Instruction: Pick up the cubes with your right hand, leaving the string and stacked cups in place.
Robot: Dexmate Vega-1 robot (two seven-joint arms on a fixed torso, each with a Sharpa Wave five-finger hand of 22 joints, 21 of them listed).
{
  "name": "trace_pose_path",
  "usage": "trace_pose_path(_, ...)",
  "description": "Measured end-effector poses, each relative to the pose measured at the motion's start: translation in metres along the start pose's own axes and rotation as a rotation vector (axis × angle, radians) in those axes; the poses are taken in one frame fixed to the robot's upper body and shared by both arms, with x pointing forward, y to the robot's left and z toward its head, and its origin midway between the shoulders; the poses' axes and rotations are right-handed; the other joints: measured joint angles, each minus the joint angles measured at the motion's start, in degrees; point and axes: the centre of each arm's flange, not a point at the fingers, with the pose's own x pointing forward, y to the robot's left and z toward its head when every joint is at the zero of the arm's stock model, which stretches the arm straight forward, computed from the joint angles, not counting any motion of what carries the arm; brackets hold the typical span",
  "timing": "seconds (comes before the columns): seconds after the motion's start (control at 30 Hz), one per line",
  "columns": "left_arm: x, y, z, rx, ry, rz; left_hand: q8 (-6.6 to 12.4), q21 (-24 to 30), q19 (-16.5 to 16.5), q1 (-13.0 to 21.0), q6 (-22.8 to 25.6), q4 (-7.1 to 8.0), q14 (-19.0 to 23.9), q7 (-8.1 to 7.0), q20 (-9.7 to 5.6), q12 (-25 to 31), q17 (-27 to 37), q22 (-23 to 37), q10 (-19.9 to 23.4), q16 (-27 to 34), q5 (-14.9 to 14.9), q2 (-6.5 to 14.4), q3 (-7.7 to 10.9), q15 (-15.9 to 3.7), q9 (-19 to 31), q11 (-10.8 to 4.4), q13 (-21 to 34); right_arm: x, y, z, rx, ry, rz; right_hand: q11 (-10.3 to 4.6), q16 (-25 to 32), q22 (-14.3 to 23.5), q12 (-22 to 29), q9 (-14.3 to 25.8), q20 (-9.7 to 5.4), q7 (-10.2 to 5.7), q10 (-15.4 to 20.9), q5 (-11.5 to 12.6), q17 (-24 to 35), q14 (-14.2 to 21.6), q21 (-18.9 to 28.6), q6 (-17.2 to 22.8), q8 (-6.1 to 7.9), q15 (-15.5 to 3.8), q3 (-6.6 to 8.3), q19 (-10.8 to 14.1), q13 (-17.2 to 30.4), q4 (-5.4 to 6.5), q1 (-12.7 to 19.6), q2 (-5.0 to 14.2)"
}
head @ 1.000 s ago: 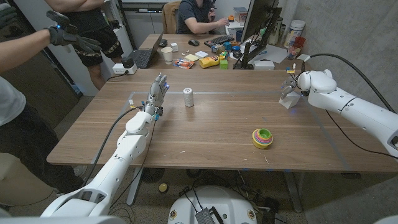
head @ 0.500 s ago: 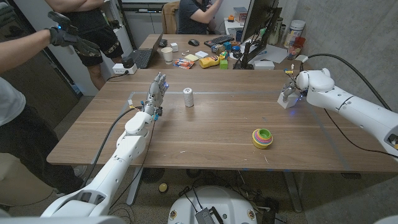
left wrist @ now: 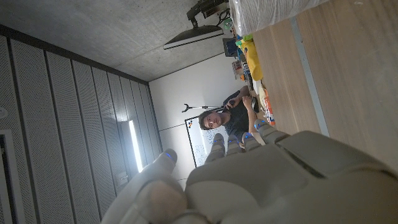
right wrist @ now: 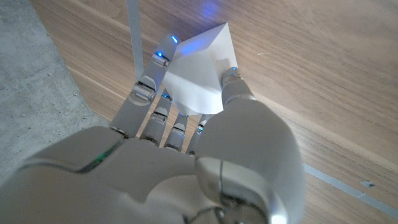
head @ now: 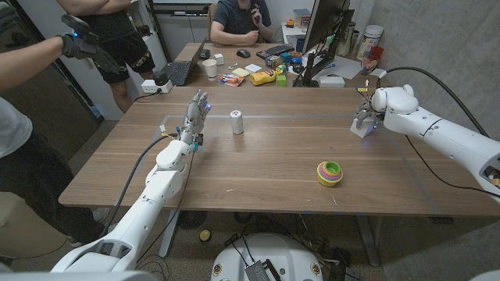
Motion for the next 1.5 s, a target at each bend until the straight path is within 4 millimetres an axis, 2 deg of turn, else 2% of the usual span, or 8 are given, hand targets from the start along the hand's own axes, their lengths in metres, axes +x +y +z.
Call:
trace_pose_path(0.1, 0.000, 0.000, 0.001, 0.000, -0.003, 0.000, 0.00, 0.0, 0.0, 0.0, 0.0, 0.00, 0.0, 0.00, 0.00, 0.0, 0.0, 0.0, 0.0, 0.0, 0.0, 0.0, 0.00, 0.00, 0.0, 0.00, 0.0, 0.000, -0.001, -0.001, 0.003, 0.003, 0.006, 0.35, 1.1, 0.0, 1.3, 0.0, -0.27, 0.59, 2.0, -0.2, 0.5, 2.1, -0.4, 0.4, -0.12, -0.36, -0.47, 0.3, 0.3, 0.00, 0.2, 0.21)
trace_pose_path(0.33, -0.001, -0.001, 0.002, -0.002, -0.008, 0.002, 0.00, 0.0, 0.0, 0.0, 0.0, 0.23, 0.0, 0.00, 0.00, 0.0, 0.0, 0.0, 0.0, 0.0, 0.0, 0.0, -0.23, 0.00, 0.0, 0.00, 0.0, 0.002, -0.001, -0.001, 0.007, 0.005, 0.020, 1.32, 4.9, 0.1, 4.5, -0.2, -2.60, 3.07, 3.3, -0.4, 2.6, 5.6, -0.7, 2.9, -0.63, 2.73, -1.10, 2.6, 2.2, -0.17, 1.3, -0.01)
trace_pose_path(0.47, -0.002, 0.000, 0.003, -0.003, -0.008, 0.003, 0.00, 0.0, 0.0, 0.0, 0.0, 0.07, 0.0, 0.00, 0.00, 0.0, 0.0, 0.0, 0.0, 0.0, 0.0, 0.0, -0.39, 0.00, 0.0, 0.00, 0.0, 0.003, 0.000, -0.002, 0.008, 0.006, 0.024, 1.59, 6.5, 0.3, 5.8, -0.2, -3.48, 3.42, 3.6, -0.4, 4.8, 6.4, -0.3, 4.3, -0.85, 3.52, -1.34, 3.5, 3.1, -0.41, 1.3, -0.01)
trace_pose_path(0.67, -0.003, -0.001, 0.004, -0.003, -0.011, 0.002, 0.00, 0.0, 0.1, 0.0, 0.0, 0.00, 0.0, 0.00, -0.14, 0.0, 0.0, 0.0, 0.0, 0.0, 0.0, 0.0, -0.46, 0.00, 0.0, 0.00, 0.0, 0.003, 0.000, -0.001, 0.007, 0.005, 0.026, 1.80, 7.0, 0.5, 6.7, -0.3, -3.45, 3.46, 3.8, -0.4, 6.7, 6.6, -0.1, 5.5, -1.01, 3.74, -0.98, 3.5, 3.9, -1.22, 2.6, -1.24)
trace_pose_path(1.07, -0.005, -0.002, 0.005, -0.003, -0.015, 0.000, 0.00, 0.0, 0.2, 0.0, 0.0, 0.00, 0.0, 0.00, -0.22, 0.0, 0.0, 0.0, 0.0, 0.0, 0.2, 0.0, -0.46, 0.00, 0.0, 0.00, 0.0, -0.010, -0.004, -0.005, 0.039, 0.001, -0.022, 1.86, 7.0, 0.5, 6.9, 0.0, -3.76, 3.94, 5.4, -0.6, 7.9, 7.3, 0.0, 6.1, -1.07, 3.63, -0.99, 3.8, 4.5, -1.23, 3.0, -1.70)
trace_pose_path(1.17, -0.006, -0.002, 0.005, -0.003, -0.016, -0.001, 0.00, 0.0, 0.2, 0.0, 0.0, 0.00, 0.0, 0.00, -0.22, 0.0, 0.0, 0.0, 0.0, 0.0, 0.2, 0.0, -0.46, 0.00, 0.0, 0.00, 0.0, -0.017, -0.008, -0.009, 0.055, 0.001, -0.049, 2.75, 7.1, 0.5, 6.9, 0.1, -3.77, 4.06, 6.6, -0.7, 8.0, 7.6, 0.0, 6.2, -1.07, 3.50, -0.99, 3.8, 4.5, -1.23, 3.1, -1.77)
trace_pose_path(1.23, -0.007, -0.003, 0.005, -0.004, -0.017, -0.001, 0.00, 0.0, 0.2, 0.0, 0.0, 0.05, 0.0, 0.00, -0.22, 0.0, 0.0, 0.0, 0.0, 0.0, 0.2, 0.0, -0.89, 0.00, 0.0, 0.00, 0.0, -0.023, -0.011, -0.011, 0.065, 0.002, -0.066, 3.98, 7.0, 0.5, 6.9, 0.1, -4.92, 3.99, 7.8, -0.8, 8.0, 8.5, 0.0, 6.6, -1.08, 2.59, -0.99, 2.7, 4.5, -1.22, 3.1, -1.77)
trace_pose_path(1.5, -0.010, -0.003, 0.006, -0.005, -0.018, -0.003, 0.00, 0.0, 0.2, 0.0, 0.0, 0.06, 0.0, 0.00, -0.22, 0.0, 0.0, 0.0, 0.0, 0.0, 0.2, 0.0, -0.89, 0.00, 0.0, 0.00, 0.0, -0.036, -0.019, -0.016, 0.095, 0.002, -0.117, 4.67, 7.0, 0.6, 7.0, 0.2, -5.01, 4.57, 8.5, -0.9, 9.1, 8.6, 0.2, 7.3, -1.28, 2.53, -0.90, 2.6, 4.5, -1.13, 3.2, -1.92)
